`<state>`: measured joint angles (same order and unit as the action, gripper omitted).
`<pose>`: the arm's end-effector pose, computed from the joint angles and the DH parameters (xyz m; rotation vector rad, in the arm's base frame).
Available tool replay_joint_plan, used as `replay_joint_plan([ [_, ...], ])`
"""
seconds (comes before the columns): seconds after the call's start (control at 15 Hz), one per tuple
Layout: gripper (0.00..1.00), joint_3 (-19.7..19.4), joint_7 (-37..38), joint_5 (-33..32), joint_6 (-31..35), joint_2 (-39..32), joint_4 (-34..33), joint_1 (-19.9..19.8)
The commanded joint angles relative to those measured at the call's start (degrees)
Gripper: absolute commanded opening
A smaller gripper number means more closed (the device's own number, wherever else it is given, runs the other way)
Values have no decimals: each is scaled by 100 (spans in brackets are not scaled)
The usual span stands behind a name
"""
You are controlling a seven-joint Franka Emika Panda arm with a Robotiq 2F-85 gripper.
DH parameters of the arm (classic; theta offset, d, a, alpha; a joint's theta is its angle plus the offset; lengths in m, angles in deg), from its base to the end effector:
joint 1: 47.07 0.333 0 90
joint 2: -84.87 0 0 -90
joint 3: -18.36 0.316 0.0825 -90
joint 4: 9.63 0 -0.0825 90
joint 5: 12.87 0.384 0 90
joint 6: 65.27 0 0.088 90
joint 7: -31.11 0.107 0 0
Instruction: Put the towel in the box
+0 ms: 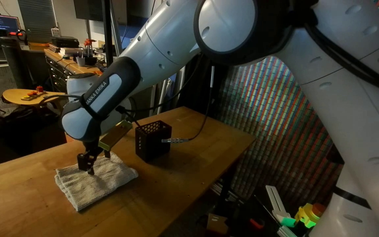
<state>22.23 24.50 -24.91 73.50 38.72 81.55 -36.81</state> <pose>0.6775 0.1633 0.1623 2.9574 0.7502 0.0534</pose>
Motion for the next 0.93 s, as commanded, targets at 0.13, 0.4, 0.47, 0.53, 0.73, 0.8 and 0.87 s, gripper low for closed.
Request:
replay_joint_plan([
  [0.13,100,330,219,286,194,-4,51,142],
  [0.4,100,432,210,392,368,-60,308,213],
  [0.47,100,445,201,395,403,-72,383,217],
  [0.53,100,451,188,386,466,-70,424,226],
  [0.73,100,477,162,384,527,-104,382,248],
  [0.8,100,488,149,388,527,-103,369,247],
  [0.87,100,491,144,378,533,-89,358,255],
])
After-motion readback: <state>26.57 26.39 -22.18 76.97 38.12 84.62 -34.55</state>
